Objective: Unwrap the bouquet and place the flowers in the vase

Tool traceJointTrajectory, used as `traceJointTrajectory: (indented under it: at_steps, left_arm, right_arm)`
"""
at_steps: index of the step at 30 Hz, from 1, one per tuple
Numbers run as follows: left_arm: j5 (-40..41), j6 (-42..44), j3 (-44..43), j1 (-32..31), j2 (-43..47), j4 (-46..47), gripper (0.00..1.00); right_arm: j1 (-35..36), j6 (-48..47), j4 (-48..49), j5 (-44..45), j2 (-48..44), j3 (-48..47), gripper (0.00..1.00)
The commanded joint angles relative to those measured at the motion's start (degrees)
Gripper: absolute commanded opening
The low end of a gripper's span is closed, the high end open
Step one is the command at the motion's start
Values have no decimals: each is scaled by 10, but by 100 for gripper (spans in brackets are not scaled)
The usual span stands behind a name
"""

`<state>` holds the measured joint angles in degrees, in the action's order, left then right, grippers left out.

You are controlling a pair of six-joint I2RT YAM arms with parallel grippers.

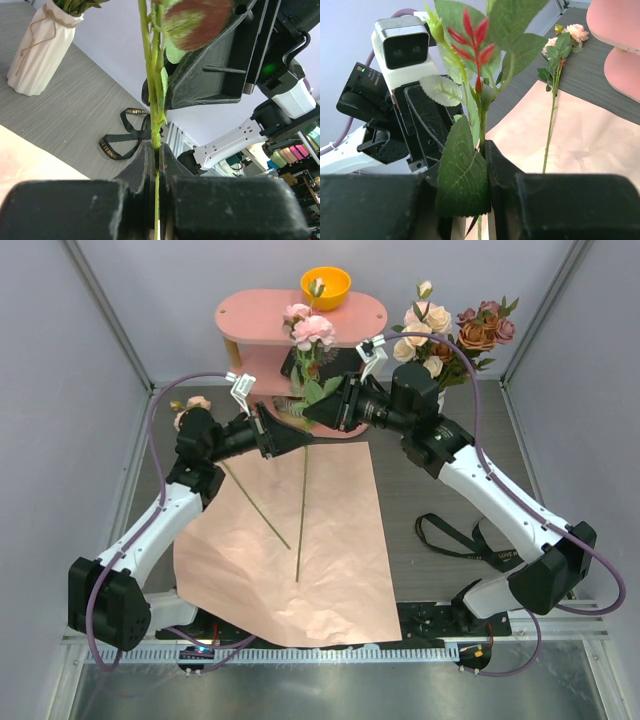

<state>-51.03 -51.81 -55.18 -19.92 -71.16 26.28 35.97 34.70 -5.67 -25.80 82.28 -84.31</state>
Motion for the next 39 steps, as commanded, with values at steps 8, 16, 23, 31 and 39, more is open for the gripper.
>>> traceJointTrajectory:
  at_steps: [8, 16, 23, 31, 39]
  left_arm:
    - [-20, 28, -33, -16, 19, -2, 0]
    - [-31, 22, -49, -16, 32, -20, 63]
    - [-12, 51, -58, -16, 41, -72, 84]
    - [15, 88, -65, -16, 42, -126, 87]
    - [41, 130, -66, -16, 46, -164, 92]
  right_arm:
    - [9, -13, 0, 37, -21, 18, 1]
    - [9, -113, -42, 141, -131, 35, 1]
    - [9, -273, -118, 436, -265, 9, 1]
    - [9, -516, 122, 699, -311, 63, 1]
    - [7, -679, 318, 670, -207, 12, 1]
